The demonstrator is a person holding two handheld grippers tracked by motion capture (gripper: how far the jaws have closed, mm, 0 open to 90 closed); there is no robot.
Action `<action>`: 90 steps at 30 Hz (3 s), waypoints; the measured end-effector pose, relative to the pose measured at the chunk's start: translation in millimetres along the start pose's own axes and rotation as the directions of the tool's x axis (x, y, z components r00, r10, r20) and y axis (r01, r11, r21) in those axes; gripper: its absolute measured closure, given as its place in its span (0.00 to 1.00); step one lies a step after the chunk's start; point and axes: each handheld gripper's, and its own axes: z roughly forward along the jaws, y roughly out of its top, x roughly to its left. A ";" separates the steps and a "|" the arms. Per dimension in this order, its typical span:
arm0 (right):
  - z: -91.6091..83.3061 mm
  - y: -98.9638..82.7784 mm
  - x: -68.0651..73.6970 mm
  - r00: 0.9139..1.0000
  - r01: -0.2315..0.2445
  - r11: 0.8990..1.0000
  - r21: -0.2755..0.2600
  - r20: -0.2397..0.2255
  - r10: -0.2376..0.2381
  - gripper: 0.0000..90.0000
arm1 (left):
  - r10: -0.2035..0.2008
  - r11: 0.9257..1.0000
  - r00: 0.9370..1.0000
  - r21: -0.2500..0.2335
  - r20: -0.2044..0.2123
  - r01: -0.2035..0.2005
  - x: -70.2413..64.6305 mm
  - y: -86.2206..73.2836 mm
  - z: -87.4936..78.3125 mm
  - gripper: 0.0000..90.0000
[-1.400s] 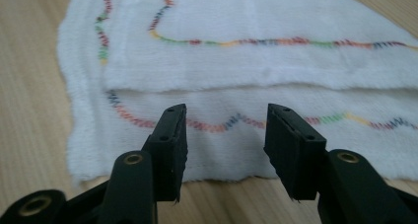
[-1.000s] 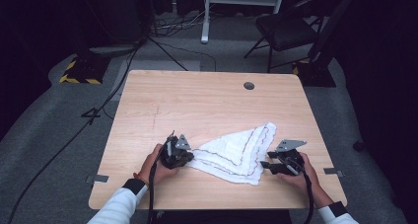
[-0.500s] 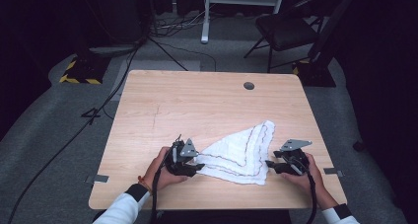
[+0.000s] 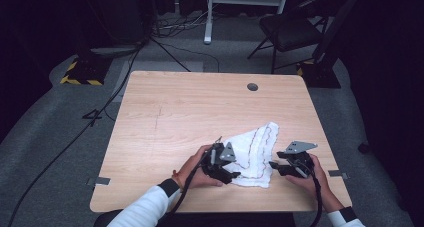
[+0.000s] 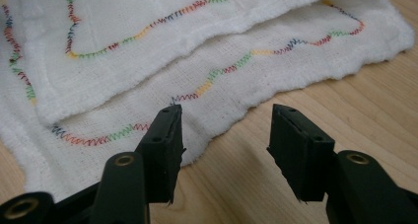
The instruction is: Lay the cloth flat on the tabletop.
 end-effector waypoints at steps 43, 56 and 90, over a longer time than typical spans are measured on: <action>8.4 0.8 8.1 0.997 0.068 0.997 0.024 -0.026 -0.067 0.52 | 0.060 0.996 0.997 -0.064 0.048 -0.057 22.2 7.1 7.5 0.98; 1.4 5.7 16.6 0.994 0.095 0.995 -0.041 -0.055 -0.097 0.52 | -0.130 0.975 0.986 -0.194 -0.104 0.108 78.7 -20.0 -50.5 0.98; -1.6 -5.6 11.7 0.973 0.174 0.983 0.057 -0.164 -0.163 0.52 | -0.405 0.914 0.860 -0.163 -0.309 0.371 176.7 -105.7 -75.2 0.97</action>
